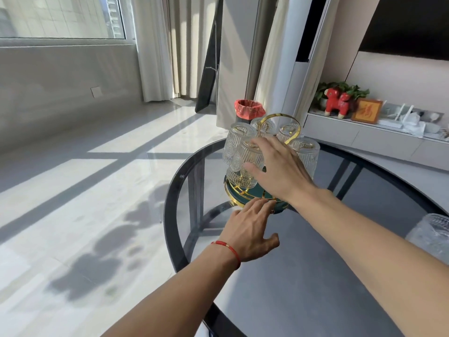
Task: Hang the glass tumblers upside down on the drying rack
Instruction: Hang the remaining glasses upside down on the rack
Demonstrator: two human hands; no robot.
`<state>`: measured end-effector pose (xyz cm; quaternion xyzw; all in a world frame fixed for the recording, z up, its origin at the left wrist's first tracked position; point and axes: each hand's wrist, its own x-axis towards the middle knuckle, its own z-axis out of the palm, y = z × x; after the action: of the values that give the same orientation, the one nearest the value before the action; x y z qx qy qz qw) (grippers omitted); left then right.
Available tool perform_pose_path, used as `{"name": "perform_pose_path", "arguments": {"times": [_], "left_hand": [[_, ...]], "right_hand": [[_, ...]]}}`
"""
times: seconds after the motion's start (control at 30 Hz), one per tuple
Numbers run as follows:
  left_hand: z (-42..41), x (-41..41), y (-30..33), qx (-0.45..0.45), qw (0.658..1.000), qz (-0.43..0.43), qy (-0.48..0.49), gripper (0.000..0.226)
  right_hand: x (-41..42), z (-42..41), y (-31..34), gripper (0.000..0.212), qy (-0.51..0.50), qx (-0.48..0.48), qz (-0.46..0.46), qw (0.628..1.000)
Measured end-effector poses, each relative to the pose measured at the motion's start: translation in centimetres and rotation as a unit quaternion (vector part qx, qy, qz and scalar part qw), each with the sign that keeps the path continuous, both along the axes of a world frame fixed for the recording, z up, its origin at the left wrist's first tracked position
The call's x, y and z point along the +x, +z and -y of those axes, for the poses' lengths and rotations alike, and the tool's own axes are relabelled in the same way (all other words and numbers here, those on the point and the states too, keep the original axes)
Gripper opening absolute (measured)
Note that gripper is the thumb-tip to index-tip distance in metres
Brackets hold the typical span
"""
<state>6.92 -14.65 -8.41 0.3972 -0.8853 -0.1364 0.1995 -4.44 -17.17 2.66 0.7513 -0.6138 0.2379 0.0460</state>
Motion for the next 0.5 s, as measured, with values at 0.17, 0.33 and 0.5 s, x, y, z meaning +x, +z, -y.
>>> {"name": "perform_pose_path", "arguments": {"times": [0.17, 0.33, 0.5], "left_hand": [[-1.2, -1.6, 0.8, -0.023, 0.995, -0.096, -0.020, 0.047], [-2.8, -4.7, 1.7, -0.026, 0.989, -0.128, -0.071, 0.047], [-4.6, -8.1, 2.0, -0.003, 0.988, -0.103, -0.115, 0.055]], "right_hand": [[-3.2, -4.9, -2.0, 0.045, 0.015, -0.111, 0.022, 0.993], [-8.6, -12.2, -6.1, 0.045, -0.029, -0.091, 0.072, 0.993], [-14.2, -17.6, -8.0, 0.041, -0.125, -0.085, 0.136, 0.979]]}}
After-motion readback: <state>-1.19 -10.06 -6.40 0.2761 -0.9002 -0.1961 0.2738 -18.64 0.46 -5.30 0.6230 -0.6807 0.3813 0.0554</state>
